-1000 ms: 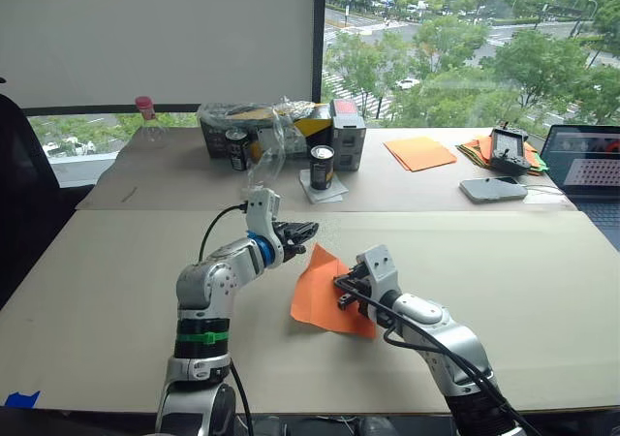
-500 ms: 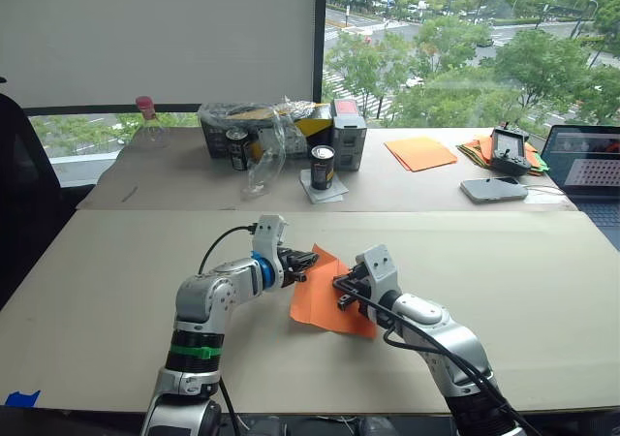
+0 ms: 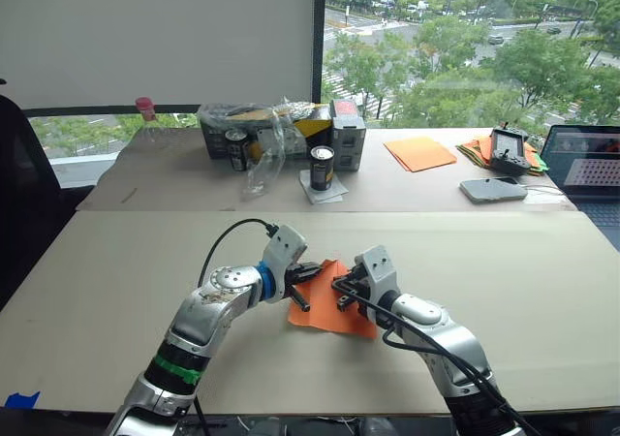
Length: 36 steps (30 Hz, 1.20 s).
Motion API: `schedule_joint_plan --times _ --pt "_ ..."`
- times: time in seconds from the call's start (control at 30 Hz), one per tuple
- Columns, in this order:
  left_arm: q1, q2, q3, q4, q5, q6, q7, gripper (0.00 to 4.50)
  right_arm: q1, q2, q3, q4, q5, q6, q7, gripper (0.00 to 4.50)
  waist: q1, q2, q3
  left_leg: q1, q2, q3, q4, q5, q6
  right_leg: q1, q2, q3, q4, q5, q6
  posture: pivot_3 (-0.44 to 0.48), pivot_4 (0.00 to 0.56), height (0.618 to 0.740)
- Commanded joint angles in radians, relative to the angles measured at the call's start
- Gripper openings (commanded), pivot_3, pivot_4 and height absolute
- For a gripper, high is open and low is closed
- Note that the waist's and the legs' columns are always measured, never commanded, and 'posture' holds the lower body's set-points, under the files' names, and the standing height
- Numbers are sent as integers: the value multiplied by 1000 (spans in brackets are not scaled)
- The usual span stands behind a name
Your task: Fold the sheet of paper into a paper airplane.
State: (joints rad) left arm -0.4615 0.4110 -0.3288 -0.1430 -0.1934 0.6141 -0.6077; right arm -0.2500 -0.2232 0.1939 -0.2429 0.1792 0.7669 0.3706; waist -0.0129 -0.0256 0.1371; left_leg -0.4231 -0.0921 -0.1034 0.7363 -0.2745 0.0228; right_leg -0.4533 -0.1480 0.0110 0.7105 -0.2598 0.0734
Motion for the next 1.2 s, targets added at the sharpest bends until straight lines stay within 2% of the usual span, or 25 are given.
schedule_joint_plan --times 0.03,0.17,0.27,0.4,0.53,0.93,1.2 --pt "-31 20 -100 35 128 -185 -41 19 31 -14 35 43 -17 37 2 0 1 0 0 0 0 0 0 0 0 0 0 0 0 0 0 0 150 670" --pt "-49 24 -144 79 205 -267 -65 19 11 -37 24 -6 -17 42 4 0 3 0 0 0 0 0 0 0 0 0 0 0 -1 0 0 0 150 670" --pt "-64 27 -162 120 265 -300 -67 19 -27 -70 -23 -102 12 84 11 0 6 1 1 -2 -1 0 0 0 0 -1 0 0 -1 0 0 0 150 670" --pt "-71 27 -177 159 319 -312 -82 19 -86 -93 -99 -134 64 128 29 0 3 0 2 -4 -1 0 0 0 0 -3 0 0 -1 0 0 0 150 670" --pt "-73 12 -176 172 346 -314 -87 19 -149 -106 -144 -71 91 102 58 0 1 1 2 -5 -1 0 0 0 0 -4 0 0 -1 0 0 0 150 670" --pt "-61 -9 -159 151 377 -298 -102 19 -260 -82 -62 257 60 -109 186 0 0 1 2 -4 -1 0 0 0 0 -4 0 0 -1 0 0 0 150 670" --pt "-56 -19 -139 152 366 -301 -110 19 -275 -54 -38 347 37 -126 202 0 0 1 2 -5 -1 0 0 0 0 -4 0 0 0 0 0 0 150 670"
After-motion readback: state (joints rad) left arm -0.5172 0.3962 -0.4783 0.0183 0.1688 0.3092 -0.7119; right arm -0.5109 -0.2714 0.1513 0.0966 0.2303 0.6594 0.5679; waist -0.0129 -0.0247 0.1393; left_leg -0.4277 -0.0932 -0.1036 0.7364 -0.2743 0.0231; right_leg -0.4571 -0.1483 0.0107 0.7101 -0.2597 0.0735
